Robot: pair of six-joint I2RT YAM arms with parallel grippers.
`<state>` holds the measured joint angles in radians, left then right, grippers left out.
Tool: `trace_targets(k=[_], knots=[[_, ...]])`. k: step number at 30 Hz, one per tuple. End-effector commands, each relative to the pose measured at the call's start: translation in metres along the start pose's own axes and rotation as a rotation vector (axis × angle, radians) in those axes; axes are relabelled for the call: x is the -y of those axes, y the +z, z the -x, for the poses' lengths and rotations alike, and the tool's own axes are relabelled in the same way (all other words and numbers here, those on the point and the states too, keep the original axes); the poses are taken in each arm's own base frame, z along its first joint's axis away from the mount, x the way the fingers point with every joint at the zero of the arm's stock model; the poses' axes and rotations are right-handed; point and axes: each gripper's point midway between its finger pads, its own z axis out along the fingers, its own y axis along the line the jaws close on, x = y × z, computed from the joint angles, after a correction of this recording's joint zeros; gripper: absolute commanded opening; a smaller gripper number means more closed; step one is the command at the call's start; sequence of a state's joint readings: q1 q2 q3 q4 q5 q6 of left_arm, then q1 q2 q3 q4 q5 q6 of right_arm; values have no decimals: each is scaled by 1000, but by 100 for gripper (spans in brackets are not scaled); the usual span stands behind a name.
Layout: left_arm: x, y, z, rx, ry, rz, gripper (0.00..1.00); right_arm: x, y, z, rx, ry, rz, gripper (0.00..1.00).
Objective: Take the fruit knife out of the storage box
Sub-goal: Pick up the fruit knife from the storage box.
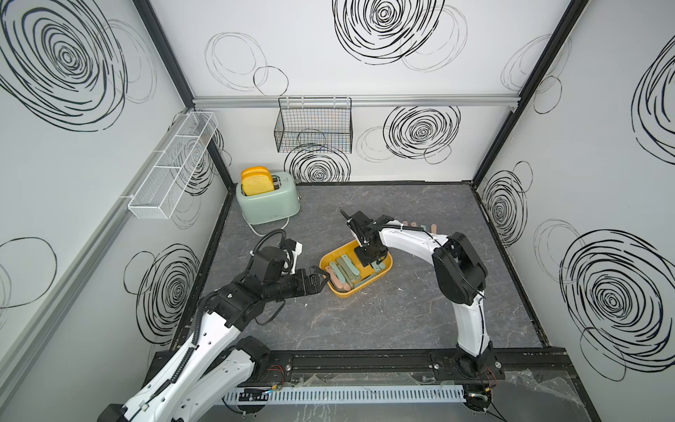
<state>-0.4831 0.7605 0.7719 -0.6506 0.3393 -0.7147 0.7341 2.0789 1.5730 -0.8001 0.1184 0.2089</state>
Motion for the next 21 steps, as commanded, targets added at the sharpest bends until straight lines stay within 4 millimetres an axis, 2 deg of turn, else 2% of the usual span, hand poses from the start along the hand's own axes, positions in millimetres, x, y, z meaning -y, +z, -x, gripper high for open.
trace_targets(k=[1, 6, 11, 15, 21], knots=[[-2, 4, 4, 9, 7, 4, 98, -3, 10, -3, -32, -9, 27, 45], [-5, 7, 4, 3, 8, 10, 98, -7, 16, -6, -44, -12, 42, 37], [-8, 10, 1, 0, 3, 12, 98, -8, 21, -10, -54, -11, 48, 39], [-11, 10, -1, -2, -1, 15, 98, -7, 21, -8, -50, -4, 49, 25], [-12, 10, -1, -1, -2, 17, 98, -4, 10, 8, -23, 11, 58, 17]])
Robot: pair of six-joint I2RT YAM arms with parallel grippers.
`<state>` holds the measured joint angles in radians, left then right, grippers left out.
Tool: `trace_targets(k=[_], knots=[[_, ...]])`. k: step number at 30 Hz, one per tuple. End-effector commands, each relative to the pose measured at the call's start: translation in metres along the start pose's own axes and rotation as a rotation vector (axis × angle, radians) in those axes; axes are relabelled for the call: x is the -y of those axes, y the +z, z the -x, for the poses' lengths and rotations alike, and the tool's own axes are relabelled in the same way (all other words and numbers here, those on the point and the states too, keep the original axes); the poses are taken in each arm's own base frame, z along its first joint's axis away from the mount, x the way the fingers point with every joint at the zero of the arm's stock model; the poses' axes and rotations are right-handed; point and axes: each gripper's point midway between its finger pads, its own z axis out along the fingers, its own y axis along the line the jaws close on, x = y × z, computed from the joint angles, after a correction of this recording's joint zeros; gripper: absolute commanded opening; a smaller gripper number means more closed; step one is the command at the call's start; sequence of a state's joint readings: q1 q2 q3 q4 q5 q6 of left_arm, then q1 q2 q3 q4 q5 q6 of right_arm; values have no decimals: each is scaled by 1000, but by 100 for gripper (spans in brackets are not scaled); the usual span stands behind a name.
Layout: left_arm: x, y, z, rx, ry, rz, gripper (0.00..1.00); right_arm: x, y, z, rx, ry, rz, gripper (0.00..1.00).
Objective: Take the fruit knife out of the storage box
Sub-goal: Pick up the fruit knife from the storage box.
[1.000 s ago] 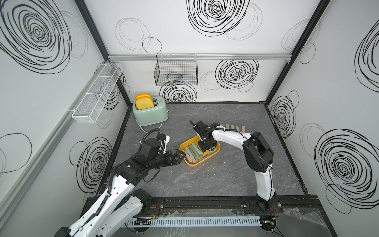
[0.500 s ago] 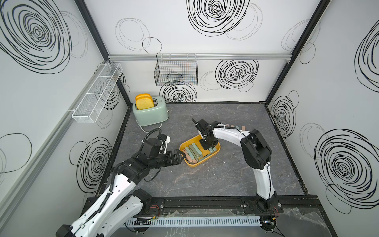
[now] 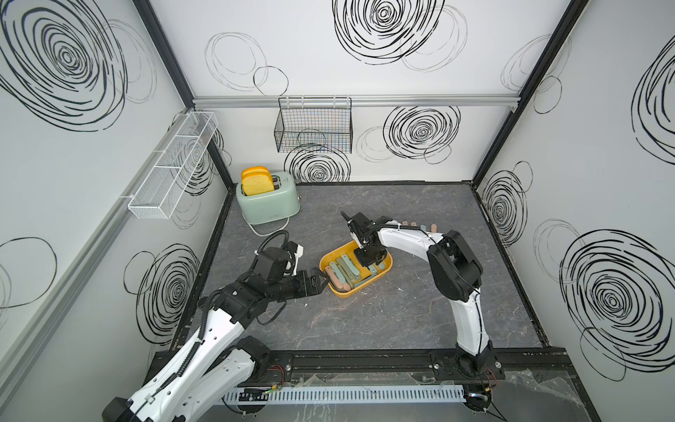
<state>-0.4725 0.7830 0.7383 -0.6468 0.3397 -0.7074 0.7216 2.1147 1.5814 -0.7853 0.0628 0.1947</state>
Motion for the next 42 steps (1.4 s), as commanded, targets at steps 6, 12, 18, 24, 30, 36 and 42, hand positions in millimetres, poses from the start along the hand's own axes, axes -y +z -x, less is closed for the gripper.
trace_targets(k=[6, 12, 18, 24, 30, 36, 42], knots=[[2, 1, 7, 33, 15, -22, 98, 1, -21, 26, 47, 30, 38, 16], [2, 2, 7, 31, 13, -25, 98, -7, -5, 21, -2, 13, 69, 19], [1, 2, 6, 28, 11, -23, 98, -9, 6, 22, -24, 2, 77, 21], [-2, 1, 4, 26, 8, -17, 98, -13, 10, 26, -34, -5, 91, 36], [-3, 2, 3, 24, 6, -16, 98, -16, 20, 19, -69, -18, 105, 38], [-3, 2, 4, 24, 4, -19, 98, -14, 24, 15, -83, -23, 84, 22], [1, 2, 12, 30, 22, -20, 98, -10, 12, 27, -53, -14, 54, 16]])
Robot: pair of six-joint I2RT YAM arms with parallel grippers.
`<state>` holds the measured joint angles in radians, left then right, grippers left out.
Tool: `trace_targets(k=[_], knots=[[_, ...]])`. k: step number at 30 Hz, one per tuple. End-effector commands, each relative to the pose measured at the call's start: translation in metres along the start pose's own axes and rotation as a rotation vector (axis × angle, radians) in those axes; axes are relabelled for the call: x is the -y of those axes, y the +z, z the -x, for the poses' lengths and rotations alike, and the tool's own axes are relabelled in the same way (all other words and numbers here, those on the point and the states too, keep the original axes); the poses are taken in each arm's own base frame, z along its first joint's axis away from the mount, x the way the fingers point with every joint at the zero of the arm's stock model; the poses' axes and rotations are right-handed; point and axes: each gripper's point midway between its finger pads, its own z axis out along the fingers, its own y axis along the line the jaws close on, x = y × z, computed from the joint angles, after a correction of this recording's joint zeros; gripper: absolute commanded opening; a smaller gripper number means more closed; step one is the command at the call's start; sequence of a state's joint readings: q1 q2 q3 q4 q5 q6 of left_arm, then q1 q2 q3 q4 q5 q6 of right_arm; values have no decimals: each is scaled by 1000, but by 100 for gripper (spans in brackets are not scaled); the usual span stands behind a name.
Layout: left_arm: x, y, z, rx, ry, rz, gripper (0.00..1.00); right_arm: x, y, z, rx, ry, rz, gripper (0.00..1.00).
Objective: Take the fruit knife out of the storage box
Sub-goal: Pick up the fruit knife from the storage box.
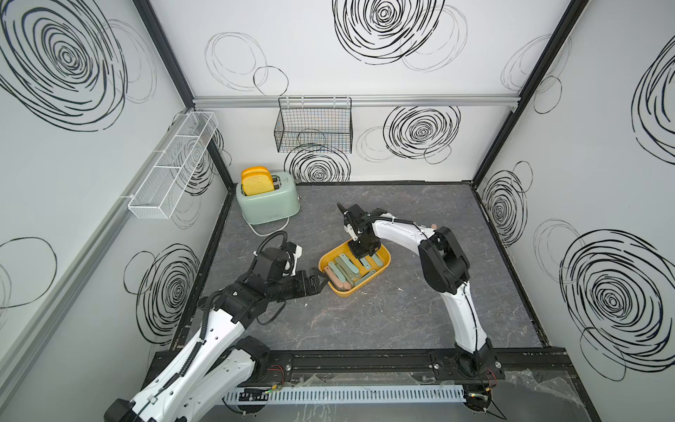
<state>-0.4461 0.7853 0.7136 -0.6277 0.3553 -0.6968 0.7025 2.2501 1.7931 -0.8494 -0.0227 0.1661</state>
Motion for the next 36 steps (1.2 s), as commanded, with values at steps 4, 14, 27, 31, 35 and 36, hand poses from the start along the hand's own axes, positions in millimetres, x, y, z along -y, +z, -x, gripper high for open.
trace_targets(k=[4, 14, 27, 31, 35, 36], knots=[[13, -2, 20, 32, 48, -23, 98, 3, -12, 6, -14, 7, -31, 15], [38, 4, 60, 68, 70, -60, 98, -5, -56, 30, 74, 36, 2, 15], [66, 24, 103, 98, 44, -124, 98, -1, -92, 29, 128, 85, 33, 15], [73, 34, 112, 103, 37, -141, 98, 14, -108, 35, 165, 129, 38, 16], [84, 47, 124, 107, 34, -159, 98, 41, -119, 44, 196, 188, 35, 16], [87, 51, 127, 107, 36, -167, 98, 51, -121, 47, 204, 208, 29, 16]])
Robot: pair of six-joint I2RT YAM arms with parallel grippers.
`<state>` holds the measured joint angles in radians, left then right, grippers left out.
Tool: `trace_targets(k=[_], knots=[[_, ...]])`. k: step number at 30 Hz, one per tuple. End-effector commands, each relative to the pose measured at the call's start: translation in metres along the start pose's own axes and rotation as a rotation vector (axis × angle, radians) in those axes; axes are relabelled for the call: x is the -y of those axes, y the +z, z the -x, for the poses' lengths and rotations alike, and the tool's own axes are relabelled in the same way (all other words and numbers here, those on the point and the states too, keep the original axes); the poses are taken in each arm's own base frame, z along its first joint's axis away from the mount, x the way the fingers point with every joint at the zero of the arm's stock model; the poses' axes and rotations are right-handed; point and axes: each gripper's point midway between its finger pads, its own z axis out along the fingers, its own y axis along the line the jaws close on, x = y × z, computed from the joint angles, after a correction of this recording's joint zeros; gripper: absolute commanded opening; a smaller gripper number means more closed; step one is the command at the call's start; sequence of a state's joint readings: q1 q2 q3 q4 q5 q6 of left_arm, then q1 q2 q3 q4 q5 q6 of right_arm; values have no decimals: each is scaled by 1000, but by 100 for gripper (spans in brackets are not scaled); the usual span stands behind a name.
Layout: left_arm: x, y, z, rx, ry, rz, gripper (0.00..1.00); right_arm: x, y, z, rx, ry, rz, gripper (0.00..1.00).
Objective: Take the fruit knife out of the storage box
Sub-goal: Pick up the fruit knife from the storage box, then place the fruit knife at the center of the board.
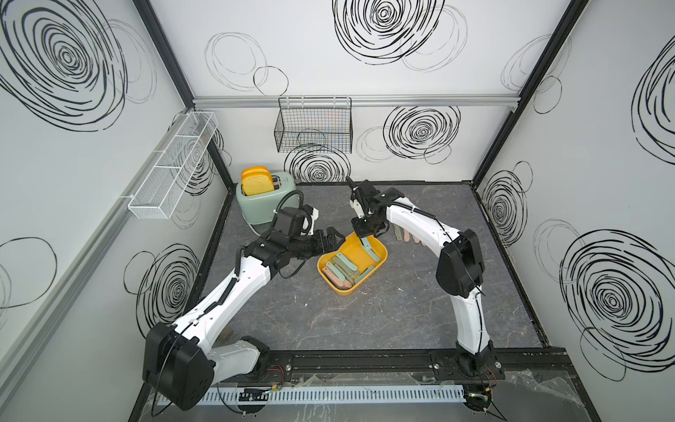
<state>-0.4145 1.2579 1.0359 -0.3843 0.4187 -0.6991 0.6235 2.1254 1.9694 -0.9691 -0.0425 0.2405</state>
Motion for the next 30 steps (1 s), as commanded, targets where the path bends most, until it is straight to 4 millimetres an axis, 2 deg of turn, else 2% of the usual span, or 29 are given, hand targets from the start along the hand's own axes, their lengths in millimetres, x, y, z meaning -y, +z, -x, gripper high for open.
trace_targets(k=[1, 7, 14, 21, 30], knots=[[29, 9, 26, 58, 29, -81, 98, 30, -19, 14, 29, 77, -14, 16], [55, 43, 45, 46, 59, -113, 98, 89, -9, 29, 39, 178, -76, 16], [69, 82, 54, 4, 70, -125, 98, 130, 33, 26, -22, 247, -118, 17], [70, 103, 55, -30, 68, -123, 98, 145, 66, 24, -67, 274, -105, 17], [64, 113, 52, -51, 62, -123, 98, 154, 85, 19, -91, 281, -104, 21]])
